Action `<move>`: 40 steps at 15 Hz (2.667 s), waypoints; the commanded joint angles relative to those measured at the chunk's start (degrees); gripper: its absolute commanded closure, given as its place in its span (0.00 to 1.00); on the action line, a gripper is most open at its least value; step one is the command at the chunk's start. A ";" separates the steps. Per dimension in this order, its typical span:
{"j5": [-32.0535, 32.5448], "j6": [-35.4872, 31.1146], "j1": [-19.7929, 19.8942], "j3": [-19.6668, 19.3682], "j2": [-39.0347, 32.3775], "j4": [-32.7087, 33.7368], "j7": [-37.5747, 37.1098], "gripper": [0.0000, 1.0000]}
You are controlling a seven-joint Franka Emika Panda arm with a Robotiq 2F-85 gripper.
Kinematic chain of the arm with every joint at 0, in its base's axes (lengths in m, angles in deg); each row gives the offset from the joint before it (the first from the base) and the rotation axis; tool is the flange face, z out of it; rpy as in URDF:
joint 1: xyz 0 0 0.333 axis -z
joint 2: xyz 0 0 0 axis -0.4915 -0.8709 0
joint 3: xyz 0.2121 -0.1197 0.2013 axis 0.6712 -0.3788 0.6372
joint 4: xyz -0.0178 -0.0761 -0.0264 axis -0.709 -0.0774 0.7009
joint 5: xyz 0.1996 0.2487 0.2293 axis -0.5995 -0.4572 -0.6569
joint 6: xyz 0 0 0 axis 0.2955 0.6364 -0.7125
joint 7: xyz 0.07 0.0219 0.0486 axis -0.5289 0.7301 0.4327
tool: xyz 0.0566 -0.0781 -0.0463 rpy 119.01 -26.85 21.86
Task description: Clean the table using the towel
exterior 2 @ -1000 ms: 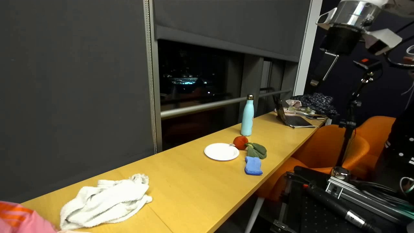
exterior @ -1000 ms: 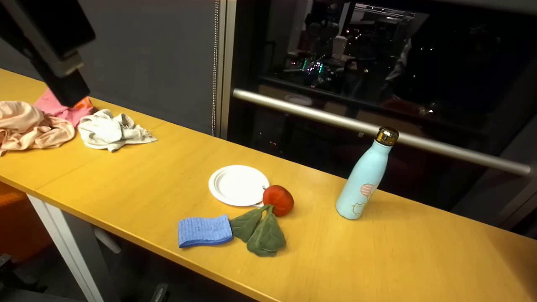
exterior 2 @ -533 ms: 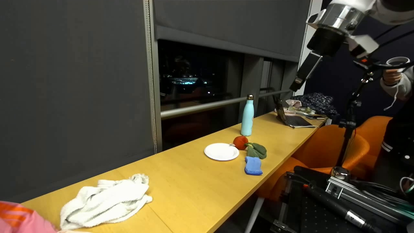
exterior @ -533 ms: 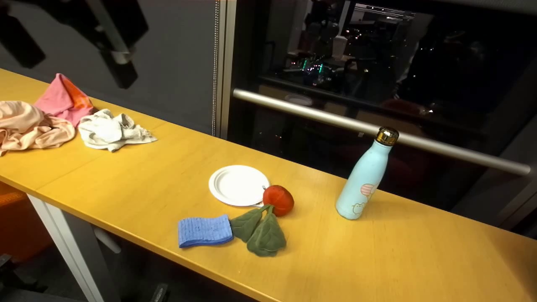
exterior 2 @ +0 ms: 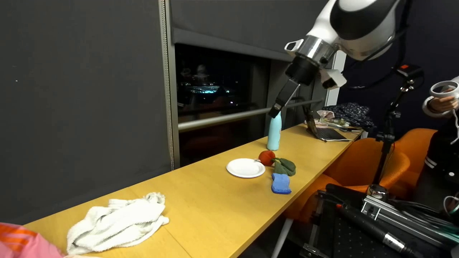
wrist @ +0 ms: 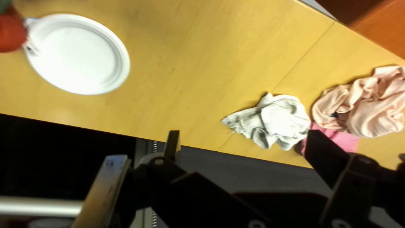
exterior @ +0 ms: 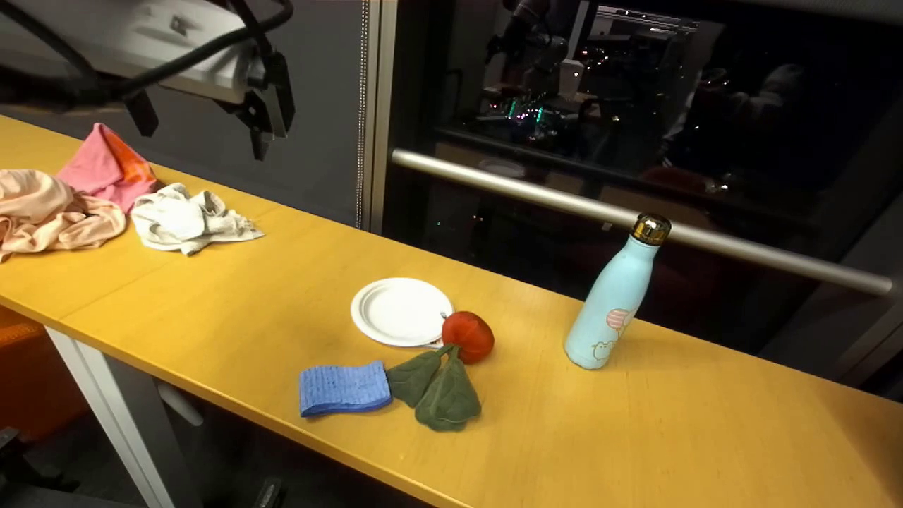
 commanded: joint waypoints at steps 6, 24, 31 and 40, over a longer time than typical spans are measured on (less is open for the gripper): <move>-38.05 15.25 -21.62 -15.75 -25.56 25.58 32.61 0.00; 15.07 17.05 12.88 26.29 -77.50 80.63 -3.08 0.00; 20.34 20.60 10.56 30.44 -89.13 100.12 -4.80 0.00; 18.55 34.68 6.18 31.47 -98.22 117.83 -3.83 0.00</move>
